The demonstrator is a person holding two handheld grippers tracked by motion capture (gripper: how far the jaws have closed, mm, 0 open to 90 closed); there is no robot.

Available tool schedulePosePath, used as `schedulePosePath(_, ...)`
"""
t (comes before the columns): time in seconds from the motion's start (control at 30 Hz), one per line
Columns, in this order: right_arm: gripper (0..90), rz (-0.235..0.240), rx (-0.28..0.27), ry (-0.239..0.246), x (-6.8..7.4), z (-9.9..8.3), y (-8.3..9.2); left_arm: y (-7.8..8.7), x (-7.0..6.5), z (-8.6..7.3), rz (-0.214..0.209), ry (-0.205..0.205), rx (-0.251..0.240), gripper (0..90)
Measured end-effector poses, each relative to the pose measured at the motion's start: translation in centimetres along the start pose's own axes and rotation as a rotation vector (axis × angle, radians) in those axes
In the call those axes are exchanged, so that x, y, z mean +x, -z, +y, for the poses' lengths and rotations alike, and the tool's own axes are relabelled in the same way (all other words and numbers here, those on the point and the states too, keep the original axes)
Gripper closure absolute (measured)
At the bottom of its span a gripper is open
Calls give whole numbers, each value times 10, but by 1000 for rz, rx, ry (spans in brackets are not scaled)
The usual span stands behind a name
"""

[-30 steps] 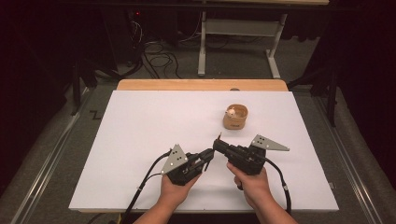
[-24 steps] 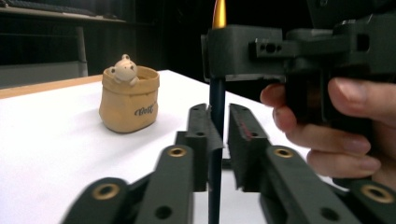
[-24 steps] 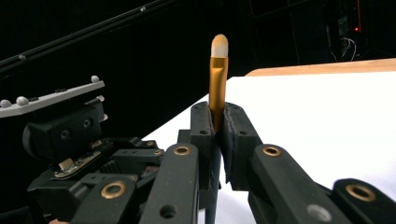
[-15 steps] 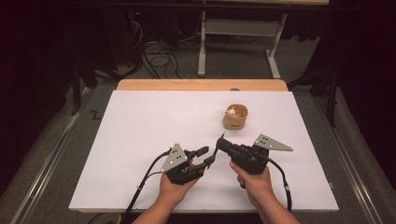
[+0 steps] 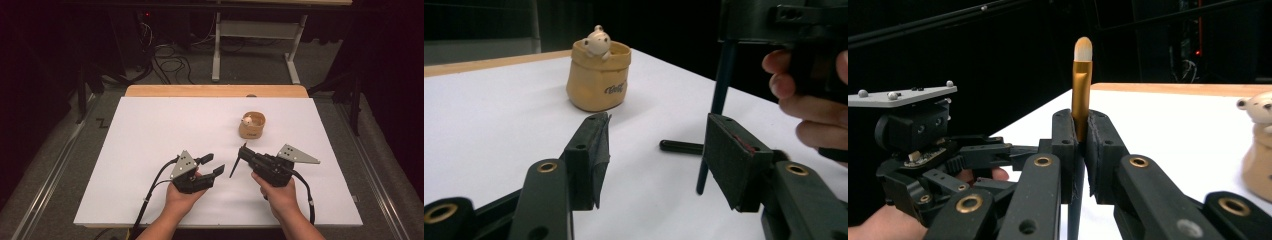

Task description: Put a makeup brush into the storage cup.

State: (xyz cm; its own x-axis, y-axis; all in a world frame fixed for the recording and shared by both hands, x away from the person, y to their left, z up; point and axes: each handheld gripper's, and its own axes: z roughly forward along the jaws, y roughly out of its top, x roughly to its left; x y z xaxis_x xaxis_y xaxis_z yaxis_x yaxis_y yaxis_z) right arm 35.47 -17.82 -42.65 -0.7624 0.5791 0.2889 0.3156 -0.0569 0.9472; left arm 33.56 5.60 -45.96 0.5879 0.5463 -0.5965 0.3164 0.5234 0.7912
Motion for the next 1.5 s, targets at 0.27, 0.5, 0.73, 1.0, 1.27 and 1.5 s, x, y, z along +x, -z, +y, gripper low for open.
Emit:
schedulePosePath(0.27,849,-51,-6,67,-4,2,8,2,15,4,49,5,24,372)
schedulePosePath(0.5,849,-87,-18,115,-9,6,19,1,22,6,90,-4,17,268)
schedulePosePath(0.73,849,-115,-40,146,-14,10,31,1,26,8,135,-27,16,164)
schedulePosePath(1.0,849,-150,-63,148,-21,15,44,5,33,15,176,-55,9,82)
schedulePosePath(1.27,849,-183,-89,138,-32,18,53,11,38,28,214,-67,-7,61)
schedulePosePath(1.5,849,-220,-101,142,-40,20,60,31,45,47,254,-104,-21,58)
